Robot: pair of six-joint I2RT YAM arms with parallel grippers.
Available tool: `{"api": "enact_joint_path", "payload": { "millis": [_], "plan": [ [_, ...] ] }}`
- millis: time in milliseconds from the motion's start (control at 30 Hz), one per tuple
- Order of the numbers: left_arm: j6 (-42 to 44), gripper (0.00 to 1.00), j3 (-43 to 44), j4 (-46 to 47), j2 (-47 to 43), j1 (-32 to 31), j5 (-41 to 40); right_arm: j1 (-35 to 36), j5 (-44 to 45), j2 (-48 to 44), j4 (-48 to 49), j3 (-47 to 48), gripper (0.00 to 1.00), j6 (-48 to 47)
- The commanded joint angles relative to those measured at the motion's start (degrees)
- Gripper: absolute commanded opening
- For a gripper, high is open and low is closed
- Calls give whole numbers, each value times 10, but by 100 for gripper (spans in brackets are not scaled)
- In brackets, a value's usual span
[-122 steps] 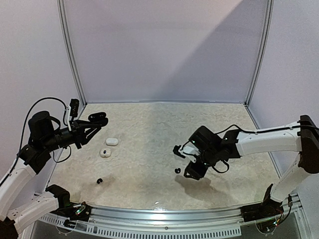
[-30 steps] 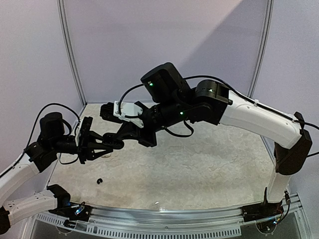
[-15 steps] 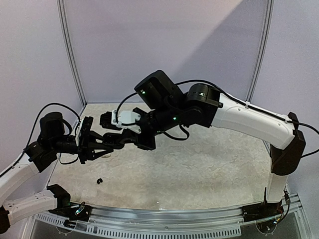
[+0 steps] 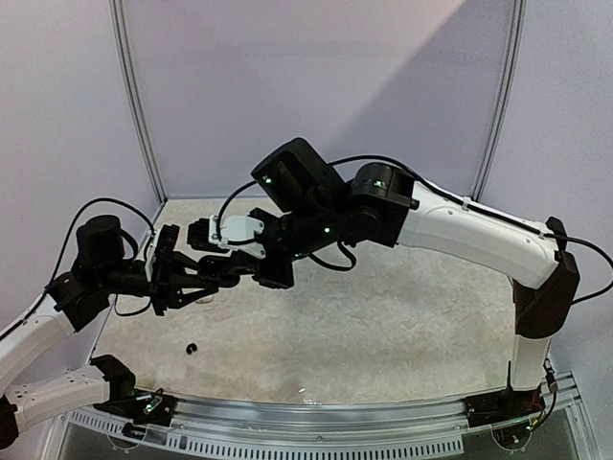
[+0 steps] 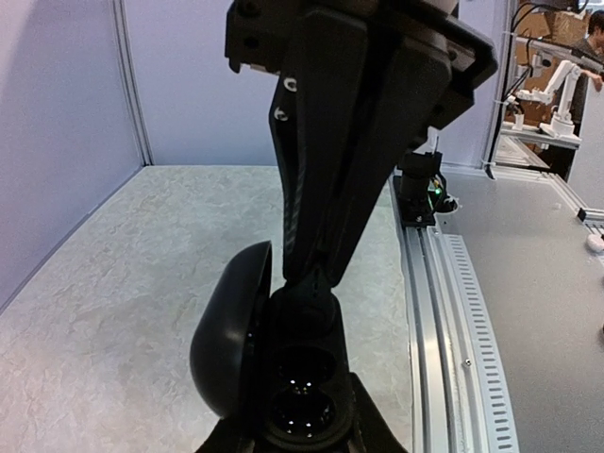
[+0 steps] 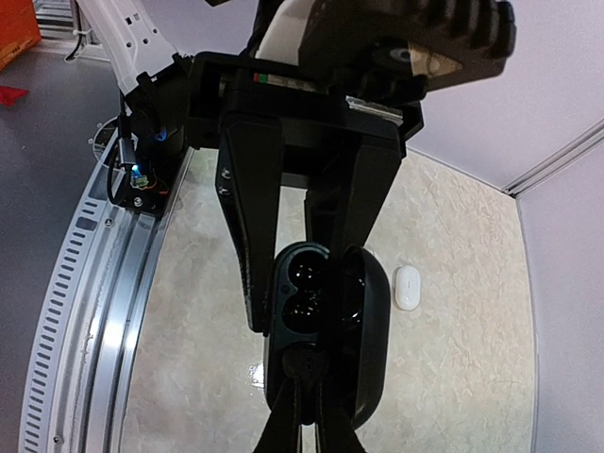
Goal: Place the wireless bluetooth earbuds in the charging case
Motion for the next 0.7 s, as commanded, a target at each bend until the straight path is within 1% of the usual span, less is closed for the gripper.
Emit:
{"api": "enact_joint_path", "payload": {
  "millis": [0,133,167,300,367,467,667],
  "plan": [
    [5,0,16,6,1,-10,3,5,19,16,-16,14,0,-19],
    [4,0,15,6,-1,-11,2,5,31,21,-34,19,0,-30],
    [4,0,15,7,-1,-10,2,5,33,24,-35,22,1,-32],
    [4,0,13,10,-1,-10,3,6,48,29,-25,28,19,-32],
    [3,0,14,8,-2,-11,2,9,54,29,-21,28,24,-35],
    [1,0,13,5,-5,-10,0,11,54,28,-18,29,26,-37],
    [-14,0,7,1,-10,-11,-12,11,59,15,-9,27,26,-22]
  ]
}}
